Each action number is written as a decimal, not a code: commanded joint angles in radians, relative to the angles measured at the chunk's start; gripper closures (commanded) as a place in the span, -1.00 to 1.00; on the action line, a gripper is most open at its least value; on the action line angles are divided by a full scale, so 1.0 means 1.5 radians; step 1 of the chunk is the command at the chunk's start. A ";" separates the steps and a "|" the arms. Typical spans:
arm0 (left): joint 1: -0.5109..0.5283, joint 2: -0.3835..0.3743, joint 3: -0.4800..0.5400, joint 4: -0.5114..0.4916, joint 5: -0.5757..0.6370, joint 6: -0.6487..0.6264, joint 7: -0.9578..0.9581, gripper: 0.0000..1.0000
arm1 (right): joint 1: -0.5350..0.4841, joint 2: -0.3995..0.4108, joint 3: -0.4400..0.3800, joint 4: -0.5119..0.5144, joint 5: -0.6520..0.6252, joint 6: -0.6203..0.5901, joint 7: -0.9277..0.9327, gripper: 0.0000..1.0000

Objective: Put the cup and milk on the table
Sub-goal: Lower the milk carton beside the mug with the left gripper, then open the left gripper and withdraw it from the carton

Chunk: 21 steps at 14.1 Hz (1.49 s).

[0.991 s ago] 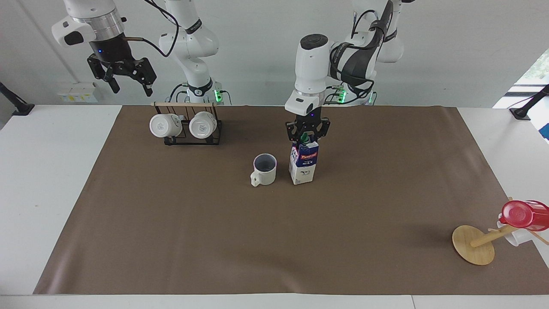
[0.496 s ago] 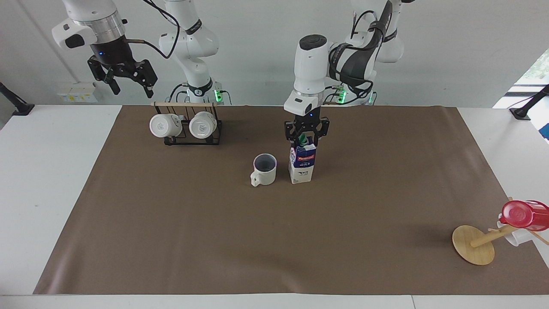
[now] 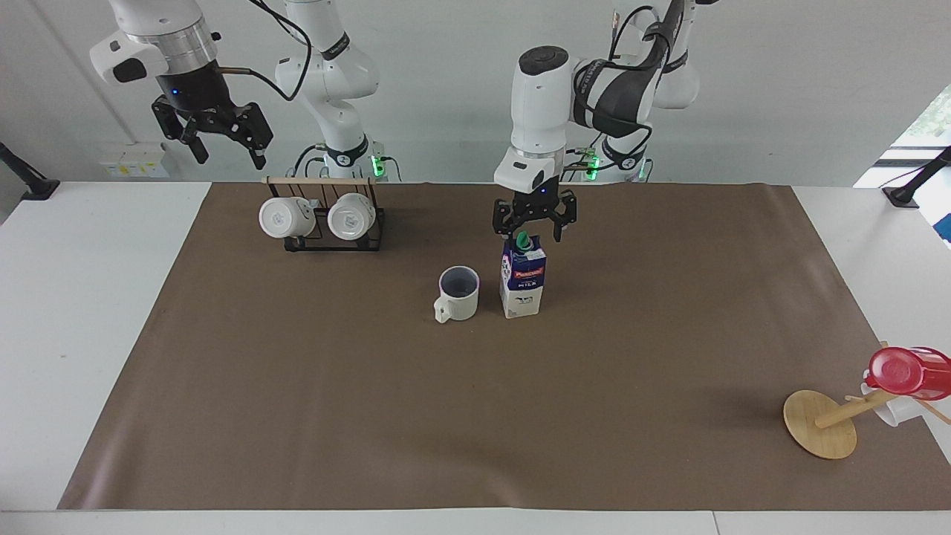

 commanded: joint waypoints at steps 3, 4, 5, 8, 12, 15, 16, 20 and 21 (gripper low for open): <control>0.015 -0.013 0.017 0.086 -0.032 -0.151 0.081 -1.00 | -0.002 0.004 -0.001 0.013 0.006 -0.015 -0.016 -1.00; 0.033 -0.023 0.017 0.092 -0.035 -0.175 0.120 -1.00 | -0.003 0.004 -0.001 0.013 0.006 -0.015 -0.016 -1.00; 0.051 -0.032 0.018 0.095 -0.036 -0.197 0.168 -1.00 | -0.003 0.004 -0.001 0.013 0.006 -0.015 -0.016 -1.00; 0.124 -0.061 0.020 0.111 -0.064 -0.253 0.286 -1.00 | -0.003 0.004 -0.001 0.013 0.006 -0.015 -0.016 -1.00; 0.233 -0.067 0.020 0.158 -0.066 -0.314 0.431 -1.00 | -0.003 0.004 -0.001 0.013 0.006 -0.015 -0.016 -1.00; 0.281 -0.067 0.020 0.164 -0.066 -0.342 0.467 -1.00 | -0.003 0.004 -0.001 0.013 0.006 -0.015 -0.017 -1.00; 0.293 -0.068 0.019 0.165 -0.066 -0.353 0.468 -1.00 | -0.003 0.004 -0.001 0.013 0.006 -0.015 -0.016 -1.00; 0.343 -0.073 0.023 0.179 -0.066 -0.376 0.474 -1.00 | -0.003 0.004 -0.001 0.013 0.006 -0.015 -0.016 -1.00; 0.353 -0.073 0.023 0.182 -0.067 -0.383 0.478 -1.00 | -0.003 0.004 -0.001 0.013 0.006 -0.015 -0.017 -1.00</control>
